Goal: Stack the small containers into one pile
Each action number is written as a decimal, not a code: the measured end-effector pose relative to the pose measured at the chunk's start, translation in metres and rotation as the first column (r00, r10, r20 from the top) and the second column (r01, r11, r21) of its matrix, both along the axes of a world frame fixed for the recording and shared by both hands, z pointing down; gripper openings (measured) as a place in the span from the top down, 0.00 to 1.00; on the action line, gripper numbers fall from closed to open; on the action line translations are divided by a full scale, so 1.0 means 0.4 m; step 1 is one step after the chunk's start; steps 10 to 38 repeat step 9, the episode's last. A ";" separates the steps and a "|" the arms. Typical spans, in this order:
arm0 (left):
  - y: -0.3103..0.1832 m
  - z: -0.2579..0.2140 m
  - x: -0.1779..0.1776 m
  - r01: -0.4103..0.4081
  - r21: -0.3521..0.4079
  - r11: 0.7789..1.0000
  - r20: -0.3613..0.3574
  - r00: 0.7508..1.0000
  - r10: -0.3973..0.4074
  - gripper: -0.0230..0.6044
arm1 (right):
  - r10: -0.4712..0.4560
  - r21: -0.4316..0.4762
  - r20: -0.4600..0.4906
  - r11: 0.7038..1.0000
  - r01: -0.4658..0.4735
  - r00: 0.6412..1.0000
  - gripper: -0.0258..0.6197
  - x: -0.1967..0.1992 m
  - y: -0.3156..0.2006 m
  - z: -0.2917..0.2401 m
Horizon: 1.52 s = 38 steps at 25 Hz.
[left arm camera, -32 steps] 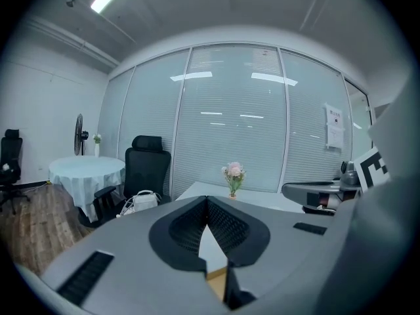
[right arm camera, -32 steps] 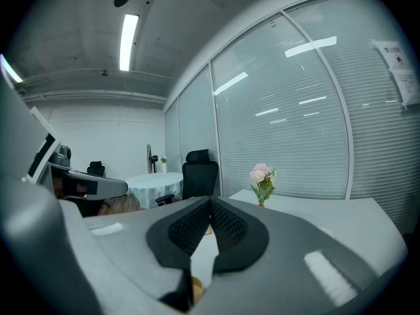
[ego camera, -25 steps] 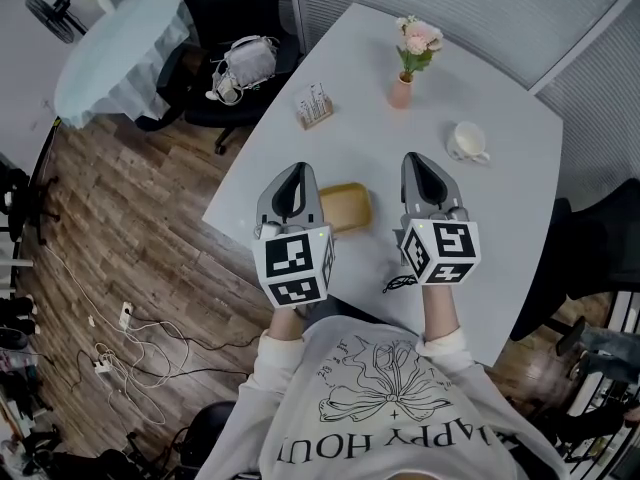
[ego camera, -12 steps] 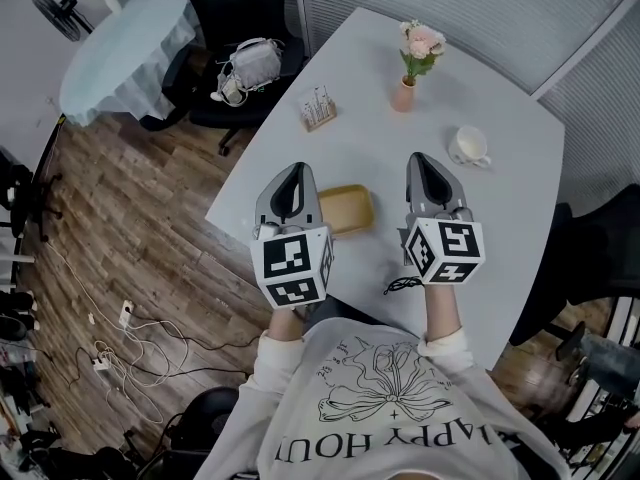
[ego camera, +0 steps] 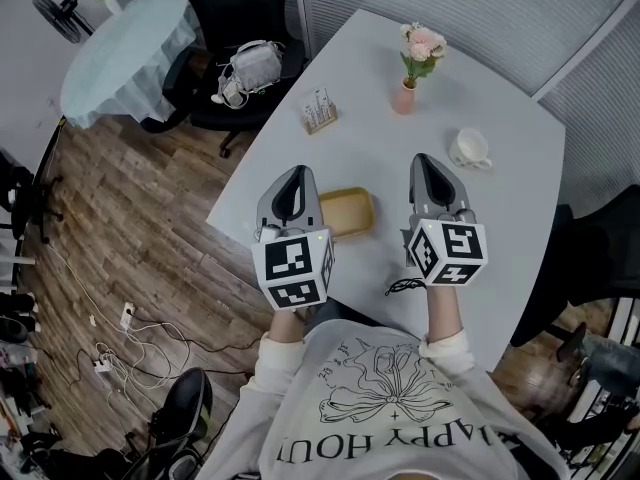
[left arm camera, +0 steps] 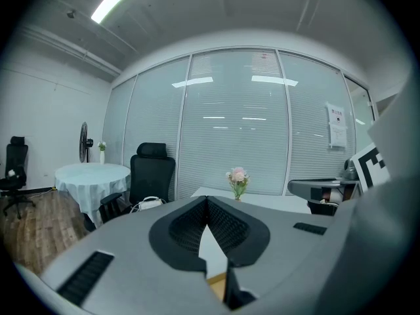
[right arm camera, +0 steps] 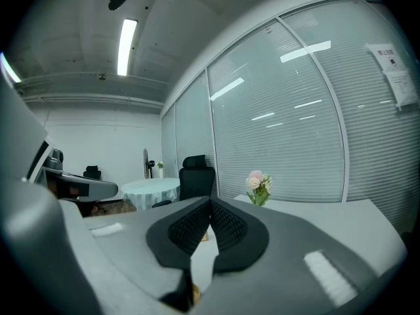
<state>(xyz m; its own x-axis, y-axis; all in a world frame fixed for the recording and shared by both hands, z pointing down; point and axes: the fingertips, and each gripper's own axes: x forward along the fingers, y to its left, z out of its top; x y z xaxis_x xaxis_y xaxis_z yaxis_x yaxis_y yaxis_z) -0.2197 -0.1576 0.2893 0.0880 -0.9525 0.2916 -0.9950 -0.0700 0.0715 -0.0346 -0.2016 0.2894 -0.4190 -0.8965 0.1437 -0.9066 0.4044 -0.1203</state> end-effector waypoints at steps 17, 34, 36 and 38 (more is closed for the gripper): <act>-0.011 0.008 0.001 -0.006 -0.004 1.000 0.002 1.000 0.006 0.95 | 0.014 0.001 0.013 1.000 -0.014 1.000 0.94 0.007 -0.007 0.000; -0.011 0.008 0.001 -0.006 -0.004 1.000 0.002 1.000 0.006 0.95 | 0.014 0.001 0.013 1.000 -0.014 1.000 0.94 0.007 -0.007 0.000; -0.011 0.008 0.001 -0.006 -0.004 1.000 0.002 1.000 0.006 0.95 | 0.014 0.001 0.013 1.000 -0.014 1.000 0.94 0.007 -0.007 0.000; -0.011 0.008 0.001 -0.006 -0.004 1.000 0.002 1.000 0.006 0.95 | 0.014 0.001 0.013 1.000 -0.014 1.000 0.94 0.007 -0.007 0.000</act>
